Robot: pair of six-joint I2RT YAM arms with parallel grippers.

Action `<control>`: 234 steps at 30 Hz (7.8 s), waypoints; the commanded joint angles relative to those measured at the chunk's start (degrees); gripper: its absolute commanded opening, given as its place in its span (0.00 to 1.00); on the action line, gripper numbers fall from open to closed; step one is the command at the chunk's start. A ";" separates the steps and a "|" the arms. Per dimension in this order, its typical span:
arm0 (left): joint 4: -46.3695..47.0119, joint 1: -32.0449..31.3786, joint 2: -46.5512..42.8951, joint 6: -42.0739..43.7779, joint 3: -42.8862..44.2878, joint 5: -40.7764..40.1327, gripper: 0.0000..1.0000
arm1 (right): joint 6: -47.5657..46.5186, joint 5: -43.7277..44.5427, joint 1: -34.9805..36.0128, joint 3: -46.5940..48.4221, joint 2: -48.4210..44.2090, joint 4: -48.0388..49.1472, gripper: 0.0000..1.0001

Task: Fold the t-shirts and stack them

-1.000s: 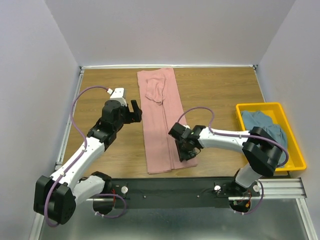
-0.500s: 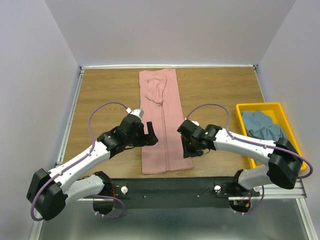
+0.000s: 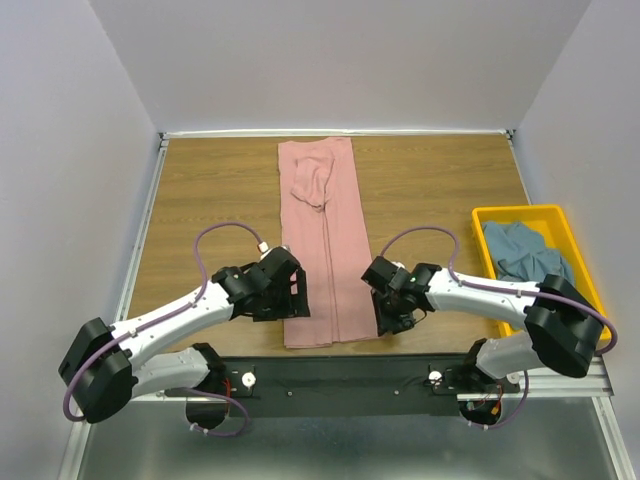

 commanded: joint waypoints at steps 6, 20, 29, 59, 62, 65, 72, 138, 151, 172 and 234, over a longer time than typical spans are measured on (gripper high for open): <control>-6.30 -0.57 1.55 -1.94 1.10 -3.40 0.82 | -0.03 0.30 -0.25 -2.25 2.78 4.43 0.47; -4.28 -4.17 5.94 -3.87 -1.54 -0.58 0.60 | -2.67 -0.58 -0.17 -3.13 3.40 4.78 0.03; -5.77 -4.97 9.54 -4.75 -0.23 -3.04 0.45 | -3.99 -0.40 -0.25 -2.78 3.57 4.87 0.03; -10.17 -15.42 11.14 -9.41 1.89 3.72 0.00 | -6.36 -13.40 -0.25 -7.35 -5.65 1.36 0.01; -9.12 -14.55 7.62 -9.32 2.06 2.85 0.00 | -6.80 -10.52 -0.25 -5.16 -7.33 -0.57 0.01; -5.70 -9.02 5.86 -5.73 3.11 2.49 0.00 | -9.78 -2.80 -1.65 1.34 -4.09 -3.29 0.01; 4.23 6.09 8.31 7.61 8.90 -3.30 0.00 | -20.23 5.92 -12.19 19.97 5.14 -3.83 0.01; 38.43 9.19 27.56 13.36 3.91 -3.31 0.23 | -18.49 -6.64 -15.11 38.27 36.88 29.13 0.19; 37.21 6.55 23.00 9.32 -3.21 -1.99 0.22 | -22.97 5.83 -14.93 43.97 41.89 31.41 0.20; 37.64 6.19 13.15 4.48 -7.43 -3.66 0.23 | -23.59 -9.79 -15.47 31.44 27.49 34.48 0.25; 41.57 22.36 3.12 5.71 -11.22 1.96 0.13 | -8.92 -47.33 -39.45 2.21 15.43 56.99 0.44</control>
